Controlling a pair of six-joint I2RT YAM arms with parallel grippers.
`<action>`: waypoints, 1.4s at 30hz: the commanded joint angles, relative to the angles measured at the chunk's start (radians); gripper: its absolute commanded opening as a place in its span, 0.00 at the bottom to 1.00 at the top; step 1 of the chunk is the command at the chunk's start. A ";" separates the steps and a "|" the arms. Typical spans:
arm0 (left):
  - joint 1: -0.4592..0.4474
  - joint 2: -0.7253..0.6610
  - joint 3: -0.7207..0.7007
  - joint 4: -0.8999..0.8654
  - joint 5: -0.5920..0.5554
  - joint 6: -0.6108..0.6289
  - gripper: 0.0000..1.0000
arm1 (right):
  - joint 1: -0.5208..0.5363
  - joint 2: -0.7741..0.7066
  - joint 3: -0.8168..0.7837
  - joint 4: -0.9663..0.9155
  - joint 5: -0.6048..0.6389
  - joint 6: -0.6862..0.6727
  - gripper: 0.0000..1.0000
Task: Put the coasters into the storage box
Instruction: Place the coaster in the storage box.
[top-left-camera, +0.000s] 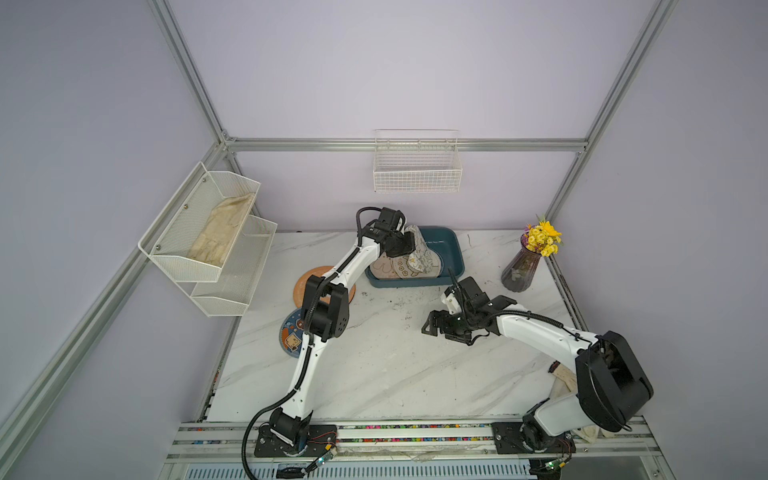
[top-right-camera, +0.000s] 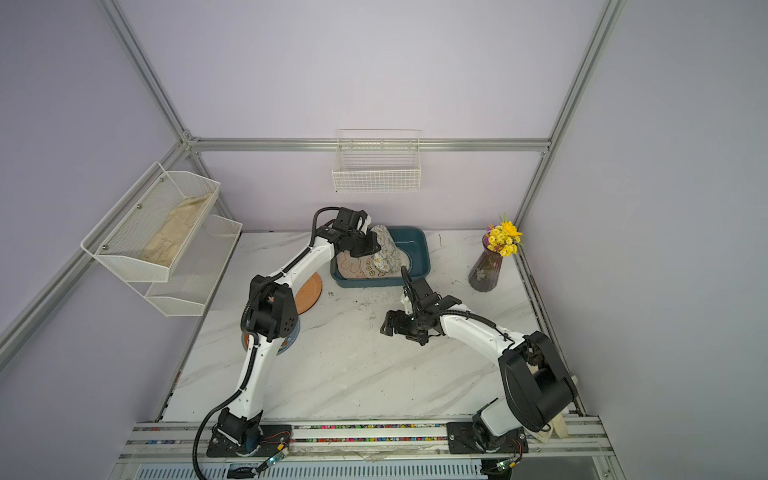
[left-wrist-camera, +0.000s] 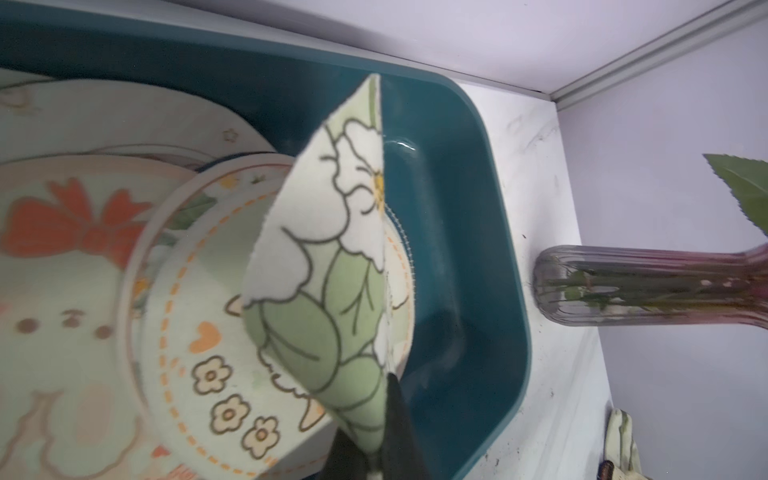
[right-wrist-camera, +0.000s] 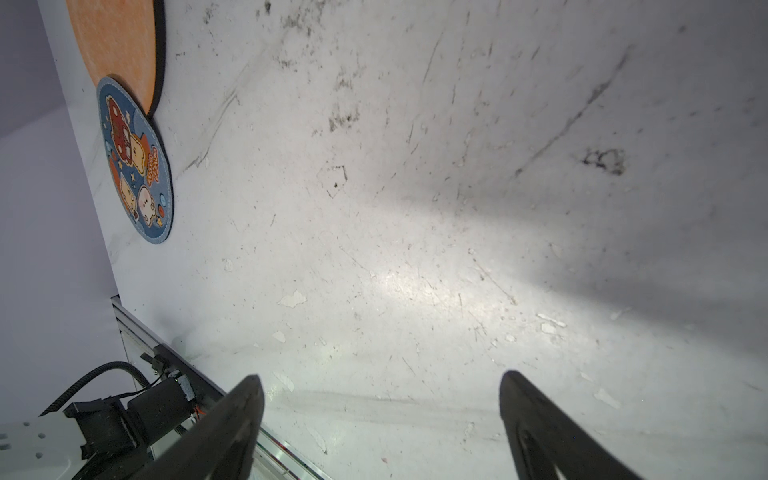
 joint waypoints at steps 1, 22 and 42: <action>0.016 -0.072 -0.040 -0.018 -0.100 0.025 0.16 | -0.004 0.011 0.011 -0.017 -0.007 0.000 0.90; 0.038 -0.293 -0.284 -0.113 -0.262 0.083 1.00 | -0.004 0.027 0.024 -0.020 -0.007 -0.038 0.91; 0.280 -0.861 -1.138 -0.023 -0.281 0.005 1.00 | -0.003 0.079 0.093 -0.016 -0.019 -0.060 0.92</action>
